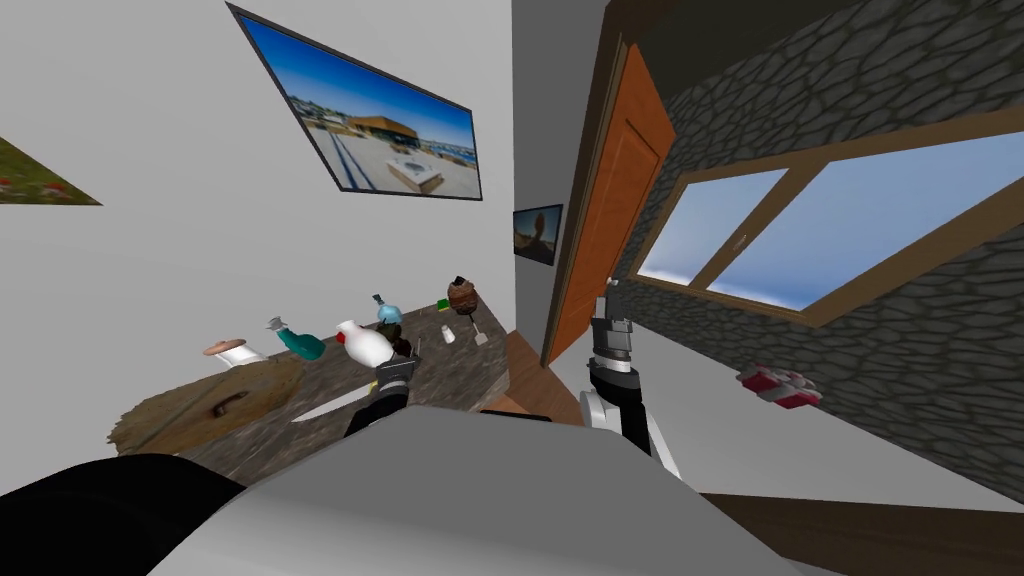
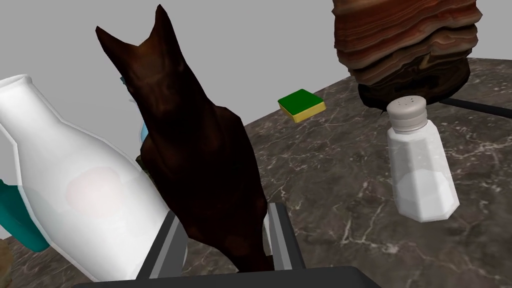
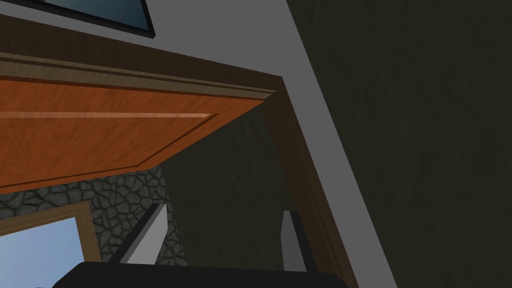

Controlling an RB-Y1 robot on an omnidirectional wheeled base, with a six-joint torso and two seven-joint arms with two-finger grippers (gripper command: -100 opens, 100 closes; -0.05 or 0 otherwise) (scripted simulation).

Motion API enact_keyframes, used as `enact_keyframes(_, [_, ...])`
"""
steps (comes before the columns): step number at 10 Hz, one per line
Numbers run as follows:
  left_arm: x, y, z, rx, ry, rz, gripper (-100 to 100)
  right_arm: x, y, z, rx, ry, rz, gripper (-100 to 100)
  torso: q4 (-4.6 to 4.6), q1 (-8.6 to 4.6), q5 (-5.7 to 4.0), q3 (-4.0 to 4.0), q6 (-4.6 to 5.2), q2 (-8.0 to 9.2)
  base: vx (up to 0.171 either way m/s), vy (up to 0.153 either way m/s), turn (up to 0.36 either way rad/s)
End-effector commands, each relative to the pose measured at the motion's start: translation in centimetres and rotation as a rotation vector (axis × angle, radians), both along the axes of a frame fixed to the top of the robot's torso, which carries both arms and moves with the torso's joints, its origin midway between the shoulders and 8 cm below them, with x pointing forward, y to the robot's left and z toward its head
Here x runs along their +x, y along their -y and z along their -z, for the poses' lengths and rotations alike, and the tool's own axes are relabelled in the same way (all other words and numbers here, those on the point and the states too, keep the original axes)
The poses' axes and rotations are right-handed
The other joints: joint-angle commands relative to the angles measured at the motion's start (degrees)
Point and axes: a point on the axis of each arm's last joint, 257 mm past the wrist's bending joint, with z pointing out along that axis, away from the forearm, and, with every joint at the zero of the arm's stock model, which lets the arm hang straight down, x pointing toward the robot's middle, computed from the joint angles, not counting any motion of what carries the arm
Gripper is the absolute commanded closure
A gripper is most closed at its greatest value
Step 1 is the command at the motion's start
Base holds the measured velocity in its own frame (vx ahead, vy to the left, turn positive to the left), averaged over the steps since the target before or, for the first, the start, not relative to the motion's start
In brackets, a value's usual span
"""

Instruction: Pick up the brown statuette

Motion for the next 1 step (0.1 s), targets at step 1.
enact_keyframes(1, [0.00,0.00,0.00,0.000,0.000,0.000,0,0.00,0.00,0.00,0.000,0.000,0.000,0,0.00,0.00,0.00,0.00,0.00,0.00,0.003,0.006,0.000])
